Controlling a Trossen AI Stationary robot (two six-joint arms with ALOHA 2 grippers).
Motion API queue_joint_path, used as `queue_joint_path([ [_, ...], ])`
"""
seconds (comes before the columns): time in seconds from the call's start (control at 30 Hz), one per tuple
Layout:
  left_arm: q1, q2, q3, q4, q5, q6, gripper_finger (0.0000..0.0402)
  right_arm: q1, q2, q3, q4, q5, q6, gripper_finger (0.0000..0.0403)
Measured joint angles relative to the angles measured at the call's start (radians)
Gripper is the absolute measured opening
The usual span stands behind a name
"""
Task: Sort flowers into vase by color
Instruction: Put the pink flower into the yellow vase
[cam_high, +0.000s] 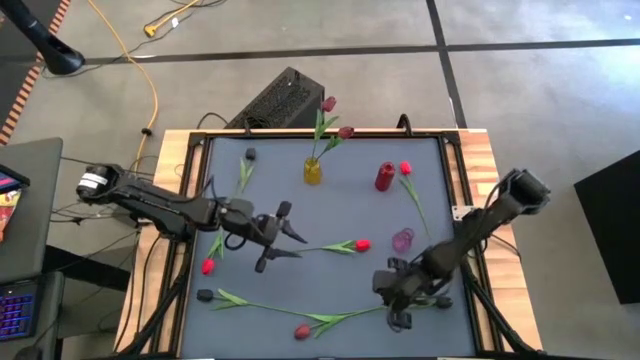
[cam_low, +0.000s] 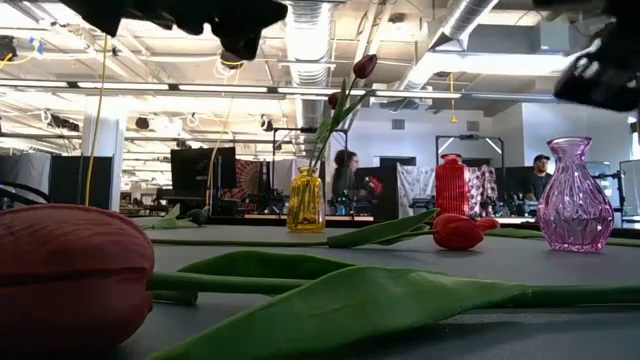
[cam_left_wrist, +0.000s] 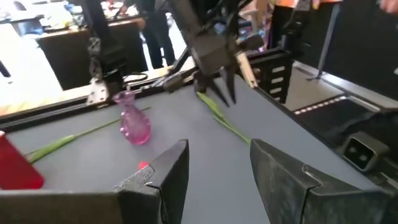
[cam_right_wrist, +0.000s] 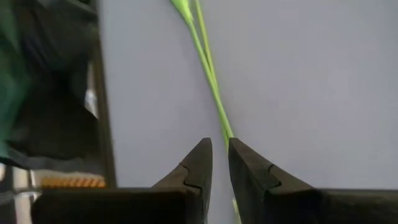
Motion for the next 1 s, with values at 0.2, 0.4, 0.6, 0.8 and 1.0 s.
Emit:
queue_joint_path([
  [0.2,-0.025,0.000,0.000,-0.021,-0.007,-0.005,0.0160,0.000,0.076,0.018,-0.006,-0.035,-0.007,0.0081],
  [0.4,-0.029,0.000,0.000,-0.072,-0.088,-0.026,0.0160,-0.005,0.082,0.018,-0.016,-0.036,-0.036,0.0081],
  [0.6,-0.029,0.007,0.000,-0.071,-0.100,-0.026,0.0160,-0.016,0.077,0.018,-0.017,-0.034,-0.077,0.0091],
  [0.8,-0.029,0.030,0.000,-0.103,-0.097,-0.020,0.0160,-0.021,0.077,0.018,-0.007,0.014,-0.113,0.0154],
  [1.0,-0.059,0.073,0.001,-0.118,0.015,-0.079,0.0160,-0.021,0.077,0.018,0.006,0.020,-0.117,0.0220],
])
